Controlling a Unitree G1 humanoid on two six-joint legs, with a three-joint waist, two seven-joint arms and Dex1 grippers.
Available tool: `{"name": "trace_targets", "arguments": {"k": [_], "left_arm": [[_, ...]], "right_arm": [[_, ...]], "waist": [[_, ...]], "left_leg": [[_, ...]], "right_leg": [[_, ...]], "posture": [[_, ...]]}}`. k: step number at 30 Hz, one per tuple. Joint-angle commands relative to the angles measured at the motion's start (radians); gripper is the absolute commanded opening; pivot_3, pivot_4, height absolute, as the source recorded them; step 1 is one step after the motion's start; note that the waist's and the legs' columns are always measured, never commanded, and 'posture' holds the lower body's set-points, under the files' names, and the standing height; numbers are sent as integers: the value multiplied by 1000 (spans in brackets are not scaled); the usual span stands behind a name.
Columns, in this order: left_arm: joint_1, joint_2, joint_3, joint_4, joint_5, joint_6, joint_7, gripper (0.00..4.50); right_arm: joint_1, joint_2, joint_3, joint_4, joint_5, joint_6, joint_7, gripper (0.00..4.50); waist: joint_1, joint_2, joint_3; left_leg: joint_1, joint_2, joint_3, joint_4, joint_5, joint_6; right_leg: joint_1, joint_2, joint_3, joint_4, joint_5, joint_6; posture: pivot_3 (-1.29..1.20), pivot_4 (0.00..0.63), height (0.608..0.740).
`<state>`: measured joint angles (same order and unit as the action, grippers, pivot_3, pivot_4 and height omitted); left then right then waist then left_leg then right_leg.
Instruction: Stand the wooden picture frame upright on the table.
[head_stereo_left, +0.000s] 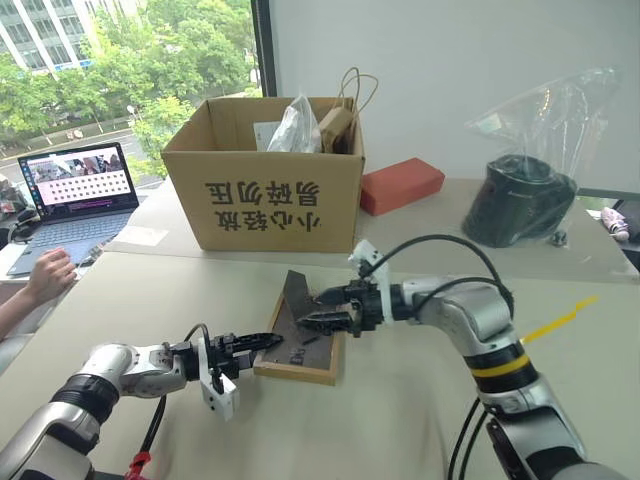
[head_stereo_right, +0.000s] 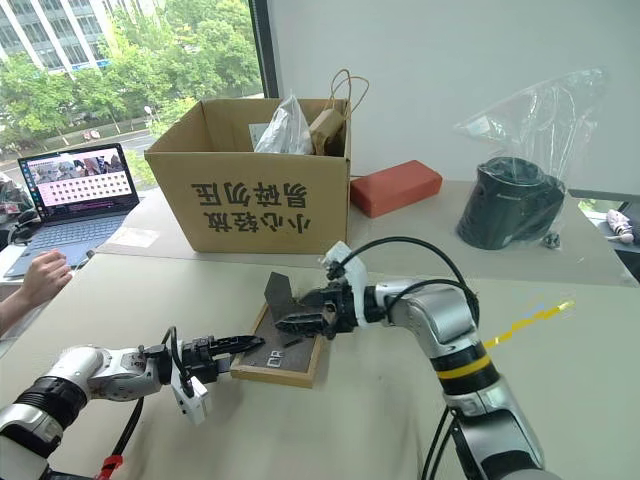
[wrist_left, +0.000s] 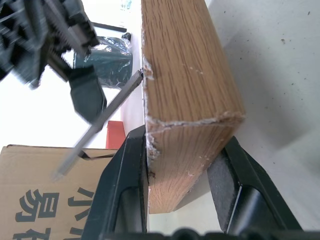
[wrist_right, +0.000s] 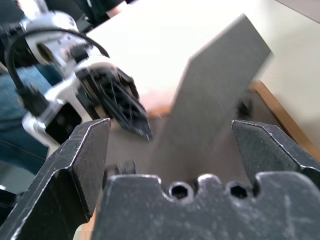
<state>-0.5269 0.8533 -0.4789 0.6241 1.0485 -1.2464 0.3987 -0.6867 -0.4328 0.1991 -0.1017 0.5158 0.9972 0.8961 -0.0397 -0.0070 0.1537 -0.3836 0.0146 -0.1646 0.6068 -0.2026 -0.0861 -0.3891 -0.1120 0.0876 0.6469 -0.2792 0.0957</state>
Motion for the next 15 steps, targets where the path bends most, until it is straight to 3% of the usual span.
{"name": "trace_targets", "arguments": {"k": [1, 6, 9, 15], "left_arm": [[33, -7, -68, 38, 32, 10, -66, 1225], [31, -1, -71, 45, 22, 12, -64, 1225], [27, 2, -75, 52, 19, 9, -62, 1225], [3, -2, -76, 83, 2, -3, -65, 1225]], "right_arm": [[33, -85, -83, -56, -36, -103, -13, 4474], [272, -294, 13, -173, -370, -709, 3, 4474], [392, -365, 101, -195, -572, -1092, -16, 4474], [411, -312, 177, -134, -868, -1530, -211, 4474]], "waist": [[2, 0, 0], [6, 0, 0], [2, 0, 0], [-6, -2, 1]], "left_leg": [[0, 0, 0, 0, 0, 0], [0, 0, 1, 0, 0, 0], [0, 0, 2, -1, 0, 0], [2, 0, 3, 1, 2, -3]], "right_leg": [[0, 0, 0, 0, 0, 0], [0, 0, 0, -1, -1, 1], [1, -1, 0, -2, -1, 2], [2, -1, 2, -1, -1, 2]], "posture": [[0, 150, 740], [0, 150, 740], [0, 150, 740], [0, 150, 740]]}}
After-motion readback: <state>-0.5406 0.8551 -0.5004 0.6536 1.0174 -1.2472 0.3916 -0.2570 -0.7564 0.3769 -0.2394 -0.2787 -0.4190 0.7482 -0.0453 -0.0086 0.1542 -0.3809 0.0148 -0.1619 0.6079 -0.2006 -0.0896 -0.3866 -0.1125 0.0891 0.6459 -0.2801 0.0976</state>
